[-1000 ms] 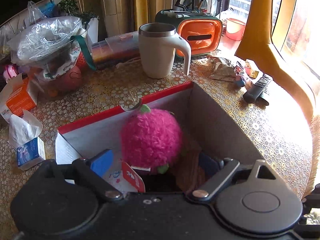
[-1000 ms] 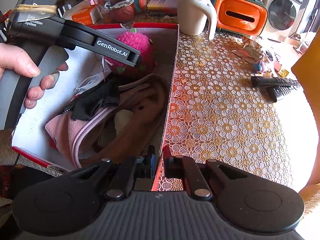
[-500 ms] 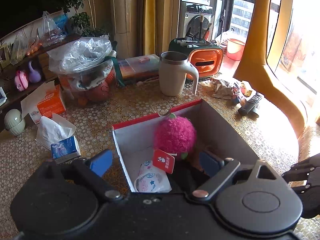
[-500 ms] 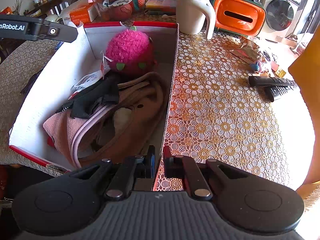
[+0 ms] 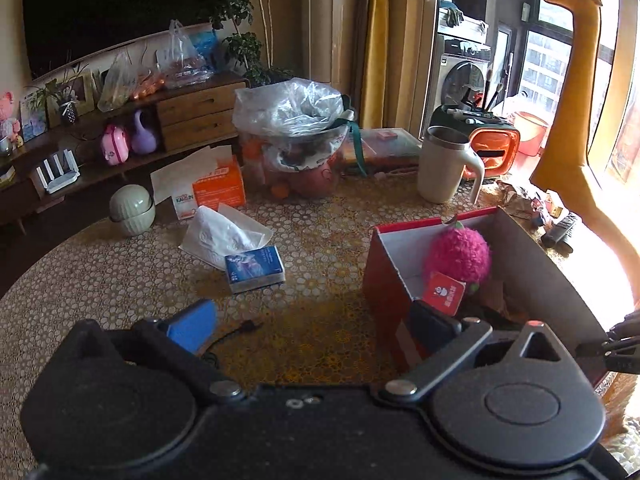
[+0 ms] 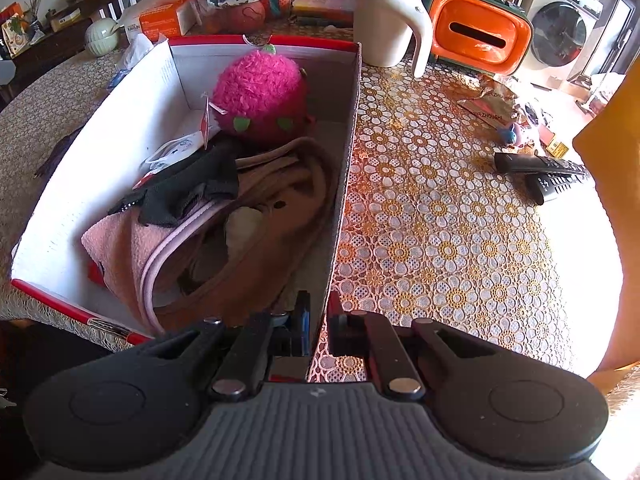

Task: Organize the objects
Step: 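Move the left gripper to the black USB cable on the table, then close the left gripper on the black USB cable and lift it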

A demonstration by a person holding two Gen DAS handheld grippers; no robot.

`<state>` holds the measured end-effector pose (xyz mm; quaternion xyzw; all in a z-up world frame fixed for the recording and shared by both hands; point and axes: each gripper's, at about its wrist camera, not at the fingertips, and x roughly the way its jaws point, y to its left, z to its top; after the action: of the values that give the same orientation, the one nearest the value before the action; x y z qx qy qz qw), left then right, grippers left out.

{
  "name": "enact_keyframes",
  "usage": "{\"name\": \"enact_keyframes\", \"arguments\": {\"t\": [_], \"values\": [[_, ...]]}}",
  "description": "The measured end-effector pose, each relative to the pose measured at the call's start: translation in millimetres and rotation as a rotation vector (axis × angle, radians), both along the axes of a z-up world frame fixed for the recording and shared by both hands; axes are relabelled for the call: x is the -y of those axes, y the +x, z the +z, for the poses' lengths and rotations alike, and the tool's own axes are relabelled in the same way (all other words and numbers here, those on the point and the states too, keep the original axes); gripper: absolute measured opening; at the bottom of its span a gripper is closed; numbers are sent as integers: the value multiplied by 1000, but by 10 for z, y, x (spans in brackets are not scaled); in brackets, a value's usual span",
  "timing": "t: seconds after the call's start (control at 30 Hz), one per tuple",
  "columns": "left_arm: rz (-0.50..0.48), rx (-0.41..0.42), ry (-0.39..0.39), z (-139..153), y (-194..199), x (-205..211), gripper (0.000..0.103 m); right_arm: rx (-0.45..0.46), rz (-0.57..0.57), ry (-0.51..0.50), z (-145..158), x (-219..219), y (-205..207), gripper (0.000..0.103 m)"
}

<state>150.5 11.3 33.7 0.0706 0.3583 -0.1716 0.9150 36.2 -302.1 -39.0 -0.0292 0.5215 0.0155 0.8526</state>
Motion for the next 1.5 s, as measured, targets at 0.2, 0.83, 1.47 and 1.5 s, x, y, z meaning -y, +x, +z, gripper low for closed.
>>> {"name": "enact_keyframes", "arguments": {"t": [0.2,0.83,1.47,1.5], "values": [[111,-16,1,-182,75,-452,102,-3,-7,-8,-10,-10,12,7],[202,-137,64,-1312,462,-760,96,-22,-27,-26,-18,-50,36,7],[235,-194,28,-1533,580,-802,55,-39,-31,-27,-44,-53,31,7],[234,-194,27,-1527,582,-801,50,-39,-31,-27,-44,-54,30,7]]}}
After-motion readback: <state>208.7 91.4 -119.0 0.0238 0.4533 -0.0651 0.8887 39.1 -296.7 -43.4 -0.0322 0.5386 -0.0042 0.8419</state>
